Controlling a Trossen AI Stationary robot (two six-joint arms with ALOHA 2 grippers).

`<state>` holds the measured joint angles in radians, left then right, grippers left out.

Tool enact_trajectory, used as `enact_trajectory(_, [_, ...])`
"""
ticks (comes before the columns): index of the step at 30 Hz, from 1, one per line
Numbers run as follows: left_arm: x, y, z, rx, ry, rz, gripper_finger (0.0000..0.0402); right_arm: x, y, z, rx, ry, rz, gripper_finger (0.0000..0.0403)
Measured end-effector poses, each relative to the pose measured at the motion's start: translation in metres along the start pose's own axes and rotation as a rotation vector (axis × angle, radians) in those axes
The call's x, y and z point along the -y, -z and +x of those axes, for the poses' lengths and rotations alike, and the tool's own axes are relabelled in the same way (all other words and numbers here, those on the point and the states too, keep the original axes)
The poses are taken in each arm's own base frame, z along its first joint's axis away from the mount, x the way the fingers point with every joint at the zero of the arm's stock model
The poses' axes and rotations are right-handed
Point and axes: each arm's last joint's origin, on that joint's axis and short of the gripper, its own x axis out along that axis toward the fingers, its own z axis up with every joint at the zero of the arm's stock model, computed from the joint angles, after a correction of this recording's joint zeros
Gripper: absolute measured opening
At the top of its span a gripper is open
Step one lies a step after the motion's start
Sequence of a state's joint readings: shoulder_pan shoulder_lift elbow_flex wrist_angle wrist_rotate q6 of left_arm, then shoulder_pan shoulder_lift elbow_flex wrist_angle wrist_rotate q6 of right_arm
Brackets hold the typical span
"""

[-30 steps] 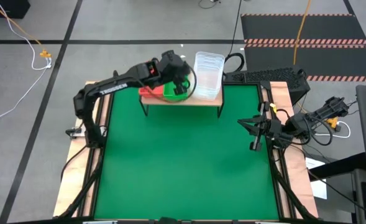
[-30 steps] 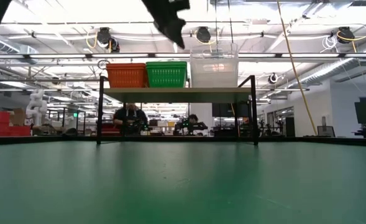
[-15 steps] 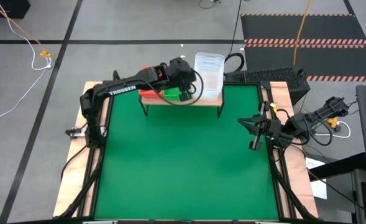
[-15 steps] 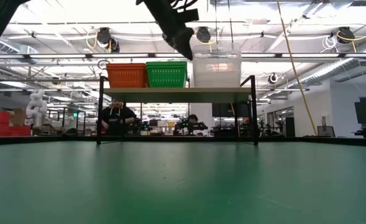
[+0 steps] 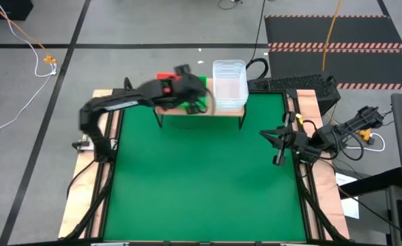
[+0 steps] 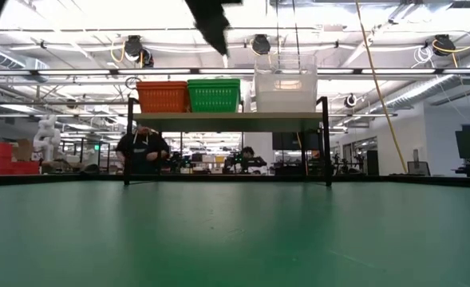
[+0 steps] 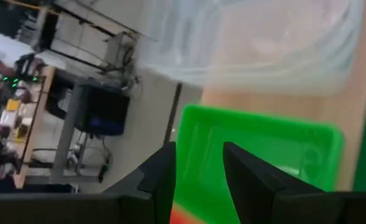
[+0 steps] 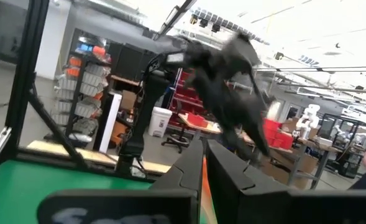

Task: Stack baskets on shelf by color
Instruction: Return to home position

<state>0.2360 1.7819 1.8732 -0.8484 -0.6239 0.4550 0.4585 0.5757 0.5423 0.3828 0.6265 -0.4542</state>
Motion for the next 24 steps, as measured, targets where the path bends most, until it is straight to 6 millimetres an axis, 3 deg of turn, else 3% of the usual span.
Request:
enact_trajectory(5, [-0.038,0.030,-0.069,0.048,0.044,-0.201,0.0136,-0.006,0.009,0.025,0.023,-0.027,0.002,0.0013])
enact_trajectory(7, [-0.044,0.049,-0.090,0.087,0.095,-0.294,0.0136,-0.010,0.018,0.039,0.041,-0.100,-0.011,0.0013])
enact_trajectory(9, [-0.038,0.069,-0.103,0.165,0.154,-0.365,0.0136,-0.013,0.029,0.051,0.043,-0.208,-0.027,0.0013])
enact_trajectory(12, [-0.007,0.098,-0.101,0.336,0.227,-0.476,0.0136,-0.009,0.041,0.064,0.016,-0.284,0.014,0.0013])
enact_trajectory(17, [0.068,0.135,-0.081,0.677,0.371,-0.573,0.0136,0.008,0.060,0.072,-0.129,-0.224,0.154,0.0013])
enact_trajectory(21, [0.102,0.152,-0.068,0.761,0.376,-0.538,0.0136,0.014,0.074,0.071,-0.271,-0.193,0.261,0.0013])
enact_trajectory(24, [0.110,0.164,-0.061,0.730,0.345,-0.517,0.0136,0.014,0.075,0.069,-0.288,-0.194,0.255,0.0013])
